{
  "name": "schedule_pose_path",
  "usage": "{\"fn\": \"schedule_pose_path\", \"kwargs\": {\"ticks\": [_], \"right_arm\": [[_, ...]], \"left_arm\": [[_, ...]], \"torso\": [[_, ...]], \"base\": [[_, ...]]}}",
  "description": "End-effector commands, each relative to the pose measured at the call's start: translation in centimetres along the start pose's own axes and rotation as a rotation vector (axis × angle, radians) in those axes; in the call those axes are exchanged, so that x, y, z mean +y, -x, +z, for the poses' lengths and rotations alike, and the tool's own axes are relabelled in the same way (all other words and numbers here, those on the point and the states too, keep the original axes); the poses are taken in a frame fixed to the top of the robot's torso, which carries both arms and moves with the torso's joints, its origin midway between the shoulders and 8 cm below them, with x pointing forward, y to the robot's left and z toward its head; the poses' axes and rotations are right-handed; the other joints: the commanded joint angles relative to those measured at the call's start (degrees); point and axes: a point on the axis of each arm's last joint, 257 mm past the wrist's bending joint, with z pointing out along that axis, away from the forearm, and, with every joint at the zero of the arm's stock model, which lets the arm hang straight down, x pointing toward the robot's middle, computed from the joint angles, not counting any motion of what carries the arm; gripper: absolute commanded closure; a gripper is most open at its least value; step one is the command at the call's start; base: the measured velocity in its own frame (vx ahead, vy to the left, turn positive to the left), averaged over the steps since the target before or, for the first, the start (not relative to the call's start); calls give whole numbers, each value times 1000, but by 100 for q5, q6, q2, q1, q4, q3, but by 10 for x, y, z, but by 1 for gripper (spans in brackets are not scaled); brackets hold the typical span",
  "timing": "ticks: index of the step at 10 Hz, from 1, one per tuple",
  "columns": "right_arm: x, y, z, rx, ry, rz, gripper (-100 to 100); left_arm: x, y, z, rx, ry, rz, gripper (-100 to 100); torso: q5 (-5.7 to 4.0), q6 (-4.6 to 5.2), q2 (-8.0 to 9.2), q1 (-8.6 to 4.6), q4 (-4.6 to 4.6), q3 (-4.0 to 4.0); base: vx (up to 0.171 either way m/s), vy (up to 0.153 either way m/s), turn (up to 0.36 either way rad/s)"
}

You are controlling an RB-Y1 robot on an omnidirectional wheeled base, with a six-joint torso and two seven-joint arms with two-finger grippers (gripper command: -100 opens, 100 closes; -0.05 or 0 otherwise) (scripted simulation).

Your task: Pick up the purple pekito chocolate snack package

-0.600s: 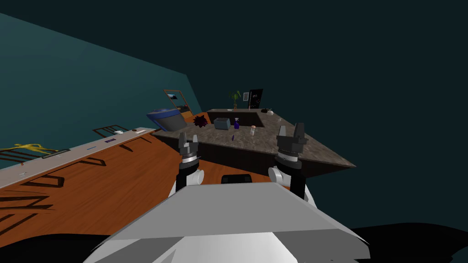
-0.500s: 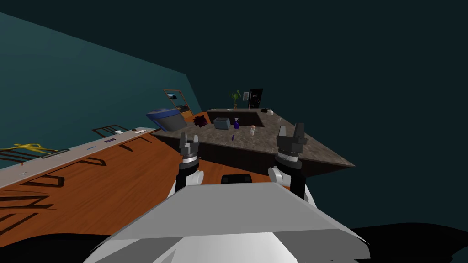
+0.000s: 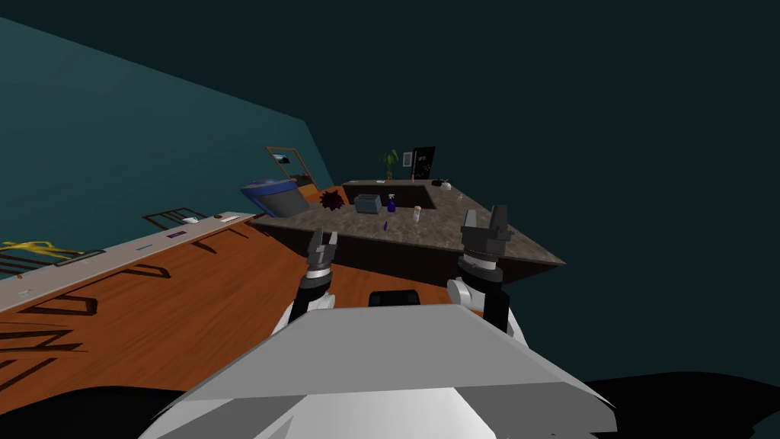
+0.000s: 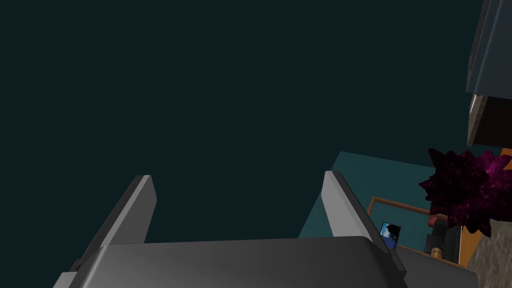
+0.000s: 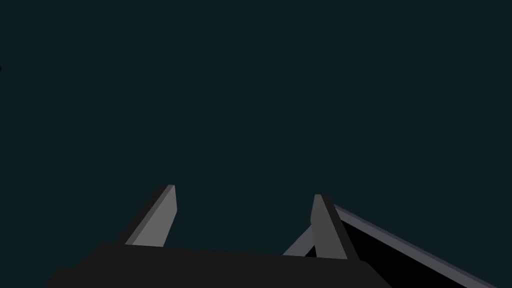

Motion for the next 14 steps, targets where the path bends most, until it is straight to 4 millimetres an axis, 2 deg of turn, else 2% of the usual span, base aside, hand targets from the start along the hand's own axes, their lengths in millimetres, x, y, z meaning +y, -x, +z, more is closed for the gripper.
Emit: {"fn": "schedule_pose_path", "kwargs": {"ticks": [1,2,4,5,6,7,8,9,10,11,12,13,14], "right_arm": [[0,0,0,0,0,0,0],[0,0,0,0,0,0,0],[0,0,0,0,0,0,0],[0,0,0,0,0,0,0],[0,0,0,0,0,0,0],[0,0,0,0,0,0,0],[0,0,0,0,0,0,0],[0,0,0,0,0,0,0],[0,0,0,0,0,0,0],[0,0,0,0,0,0,0],[0,0,0,0,0,0,0],[0,0,0,0,0,0,0],[0,0,0,0,0,0,0]], "left_arm": [[13,-12,-10,62,38,-13,-100],[13,-13,-10,76,39,-8,-100],[33,-30,-30,162,102,-31,-100],[33,-31,-31,180,104,-25,-100],[44,-40,-44,227,141,-40,-100],[44,-41,-45,239,143,-36,-100],[56,-50,-60,287,185,-54,-100],[56,-50,-61,300,187,-49,-100],[68,-59,-78,347,232,-71,-100],[69,-59,-79,365,236,-64,-100],[81,-67,-98,408,285,-90,-100],[82,-67,-100,431,290,-80,-100],[94,-74,-120,473,343,-108,-100]], "torso": [[0,0,0,0,0,0],[-1,0,2,-7,1,2],[-1,0,-13,-3,-2,-7],[-1,1,-7,-5,-1,-4],[0,-1,-14,2,-2,-7],[0,0,-16,1,-3,-8],[1,0,-22,7,-3,-11],[1,1,-19,8,-3,-10],[1,-1,-26,6,-4,-13],[0,1,-24,-2,-5,-13],[0,-1,-27,4,-4,-14],[0,2,-29,2,-5,-16],[0,-2,-34,5,-6,-18]], "base": [[-139,-64,-79],[-96,-52,-32],[-106,-56,-99],[-93,-36,-45],[-87,-42,-79],[-72,-29,-56],[-86,-26,-139],[-62,-35,-58],[-67,-57,-126],[-63,-40,-67],[-58,-51,-172],[-43,-40,-71],[-60,-53,-146]]}}
